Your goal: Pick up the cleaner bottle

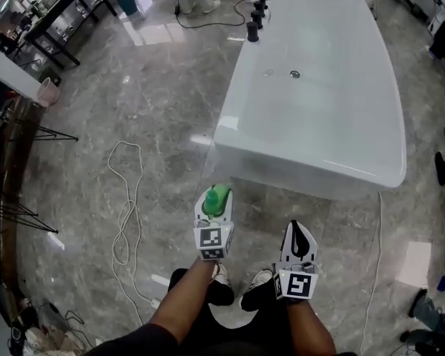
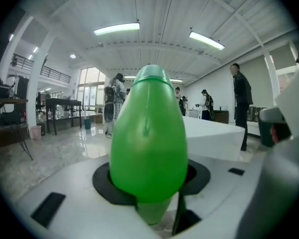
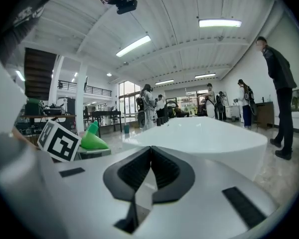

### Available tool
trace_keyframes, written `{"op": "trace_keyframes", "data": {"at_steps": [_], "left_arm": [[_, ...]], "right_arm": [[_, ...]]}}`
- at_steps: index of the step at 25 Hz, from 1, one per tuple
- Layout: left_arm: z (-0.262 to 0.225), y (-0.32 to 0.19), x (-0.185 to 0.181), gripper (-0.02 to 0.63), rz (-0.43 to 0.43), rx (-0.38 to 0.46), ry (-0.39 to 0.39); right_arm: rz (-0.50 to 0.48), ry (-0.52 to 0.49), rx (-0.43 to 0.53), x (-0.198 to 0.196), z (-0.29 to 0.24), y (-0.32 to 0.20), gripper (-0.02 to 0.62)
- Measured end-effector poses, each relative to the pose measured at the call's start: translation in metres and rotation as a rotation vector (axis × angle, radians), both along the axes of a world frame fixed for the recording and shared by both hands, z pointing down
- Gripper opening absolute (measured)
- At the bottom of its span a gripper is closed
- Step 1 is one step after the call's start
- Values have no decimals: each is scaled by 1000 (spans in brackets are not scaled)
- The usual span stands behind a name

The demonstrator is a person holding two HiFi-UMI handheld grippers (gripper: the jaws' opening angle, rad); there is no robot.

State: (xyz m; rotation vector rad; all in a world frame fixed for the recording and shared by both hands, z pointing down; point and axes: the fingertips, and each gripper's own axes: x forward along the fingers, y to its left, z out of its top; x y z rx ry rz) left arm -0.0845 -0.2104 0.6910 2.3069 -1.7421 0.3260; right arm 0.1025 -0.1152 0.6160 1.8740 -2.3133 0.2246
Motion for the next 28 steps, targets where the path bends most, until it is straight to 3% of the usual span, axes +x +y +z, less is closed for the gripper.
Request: {"op": "trace_keyframes", "data": {"at_steps": [6, 11, 18, 28], "left_arm": [[-175, 35, 35, 184, 26, 5, 27], [-274, 70, 54, 185, 68, -9, 13], [-324, 72, 68, 185, 84, 6, 46], [-391, 23, 76, 186, 198, 81, 47]], "right_arm": [[1, 48, 14, 30, -154, 14, 17], [-2, 61, 37, 46, -243, 31, 17], [26, 64, 74, 68, -288, 28, 17], [82, 105, 119, 67, -337, -11, 17]]}}
